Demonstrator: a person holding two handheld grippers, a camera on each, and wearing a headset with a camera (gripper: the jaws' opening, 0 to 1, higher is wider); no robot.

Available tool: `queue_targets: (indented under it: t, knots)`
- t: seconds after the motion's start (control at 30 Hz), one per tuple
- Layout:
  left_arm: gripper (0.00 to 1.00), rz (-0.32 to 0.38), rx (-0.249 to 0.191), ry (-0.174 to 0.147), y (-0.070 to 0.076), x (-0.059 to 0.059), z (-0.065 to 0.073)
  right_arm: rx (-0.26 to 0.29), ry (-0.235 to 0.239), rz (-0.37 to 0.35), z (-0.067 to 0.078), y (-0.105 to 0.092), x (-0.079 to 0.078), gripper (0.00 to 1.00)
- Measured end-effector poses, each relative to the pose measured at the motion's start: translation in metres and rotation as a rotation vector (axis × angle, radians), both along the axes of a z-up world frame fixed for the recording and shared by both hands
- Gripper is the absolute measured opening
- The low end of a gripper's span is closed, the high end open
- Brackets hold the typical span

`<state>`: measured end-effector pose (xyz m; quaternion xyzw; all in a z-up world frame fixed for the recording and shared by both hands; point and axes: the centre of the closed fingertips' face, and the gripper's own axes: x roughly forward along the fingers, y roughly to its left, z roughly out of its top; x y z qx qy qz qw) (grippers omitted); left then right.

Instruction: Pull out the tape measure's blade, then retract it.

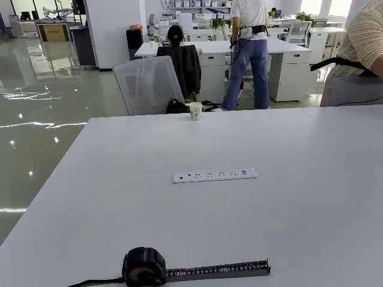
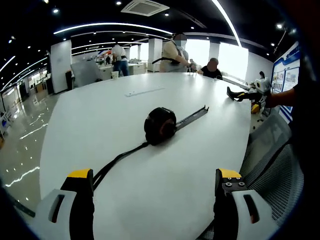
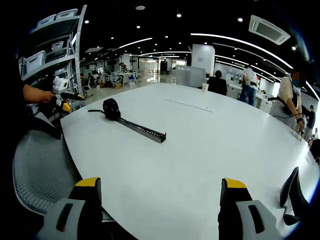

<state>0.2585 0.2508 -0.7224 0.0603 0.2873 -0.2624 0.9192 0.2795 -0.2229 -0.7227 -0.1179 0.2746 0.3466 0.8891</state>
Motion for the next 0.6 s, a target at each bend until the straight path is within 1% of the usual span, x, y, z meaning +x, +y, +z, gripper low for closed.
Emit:
queue_targets:
  t: [0.13, 0.27, 0.37, 0.43, 0.6]
  knots:
    - [0.99, -0.007, 0.002, 0.008, -0.0022, -0.0026, -0.0018, -0.002, 0.009, -0.006, -0.0007, -0.0021, -0.0021, 0.99]
    - [0.99, -0.008, -0.002, 0.013, -0.0020, -0.0025, -0.0019, -0.005, 0.012, -0.006, -0.0001, -0.0016, -0.0043, 0.99]
    - [0.99, -0.005, -0.001, 0.015, -0.0001, -0.0007, -0.0021, -0.013, 0.016, 0.000, -0.0015, -0.0016, -0.0065, 0.99]
    - [0.99, 0.002, -0.010, 0.020, 0.0003, 0.0005, -0.0019, -0.018, 0.024, 0.000, -0.0036, -0.0027, -0.0079, 0.99]
    - [0.99, 0.023, -0.015, 0.018, 0.0021, 0.0038, -0.0018, -0.024, 0.039, -0.006, -0.0081, -0.0049, -0.0083, 0.99]
